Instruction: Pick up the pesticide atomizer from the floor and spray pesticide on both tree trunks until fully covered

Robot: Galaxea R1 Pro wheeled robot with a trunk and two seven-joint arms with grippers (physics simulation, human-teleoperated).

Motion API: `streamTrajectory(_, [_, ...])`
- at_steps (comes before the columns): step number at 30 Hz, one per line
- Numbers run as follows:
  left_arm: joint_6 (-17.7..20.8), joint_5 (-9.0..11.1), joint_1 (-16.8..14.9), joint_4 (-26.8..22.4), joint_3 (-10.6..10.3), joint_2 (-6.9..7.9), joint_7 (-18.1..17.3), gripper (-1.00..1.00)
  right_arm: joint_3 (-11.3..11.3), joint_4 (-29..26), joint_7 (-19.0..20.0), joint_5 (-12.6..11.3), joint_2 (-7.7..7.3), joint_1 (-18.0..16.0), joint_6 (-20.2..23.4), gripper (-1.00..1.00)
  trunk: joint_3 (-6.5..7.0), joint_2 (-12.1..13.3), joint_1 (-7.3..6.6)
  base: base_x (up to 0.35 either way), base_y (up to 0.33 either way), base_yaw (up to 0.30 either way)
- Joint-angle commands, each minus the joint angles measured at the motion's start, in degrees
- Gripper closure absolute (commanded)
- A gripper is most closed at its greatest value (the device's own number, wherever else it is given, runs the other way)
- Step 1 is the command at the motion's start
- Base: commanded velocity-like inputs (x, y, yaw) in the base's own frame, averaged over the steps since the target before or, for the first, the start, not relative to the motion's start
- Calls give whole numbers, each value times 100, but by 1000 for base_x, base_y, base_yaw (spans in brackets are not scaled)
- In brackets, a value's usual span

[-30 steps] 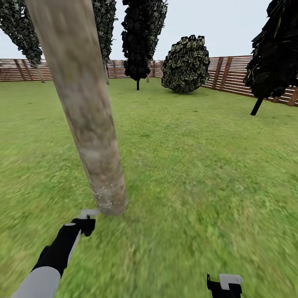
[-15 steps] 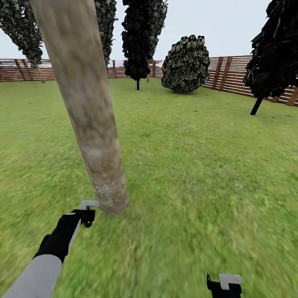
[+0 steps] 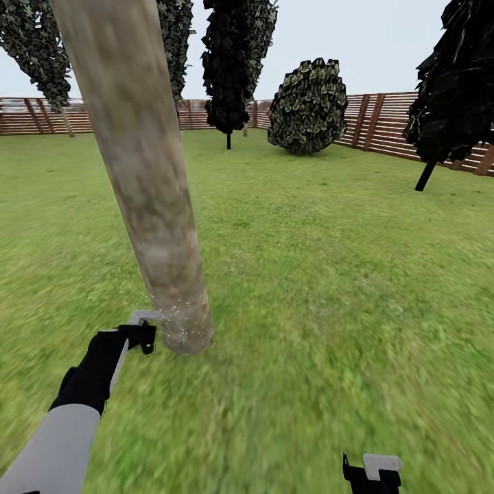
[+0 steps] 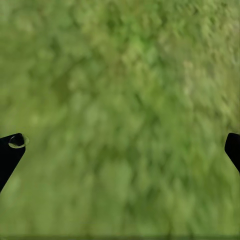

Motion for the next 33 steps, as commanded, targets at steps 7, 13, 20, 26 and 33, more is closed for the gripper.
streamTrajectory(7, [92,-27,49,-316,38,272,-9,100,0,-7,0,0,-17,0,1,-100,0,0,0,0,0,0])
streamTrajectory(13, [86,-50,66,-312,34,298,-7,100,-1,-8,0,0,-18,0,1,-100,0,0,0,33,-34,0])
streamTrajectory(20, [79,-2,63,-320,54,300,-14,100,0,-8,0,-9,-10,0,3,-100,0,0,0,86,-237,1])
streamTrajectory(26, [76,-5,63,-319,55,305,-15,100,0,-5,0,-9,-9,0,4,-100,0,0,0,-45,-274,186])
streamTrajectory(33, [76,-14,63,-311,47,300,-9,100,0,-8,0,-9,-11,0,1,-100,0,0,0,-14,-274,177])
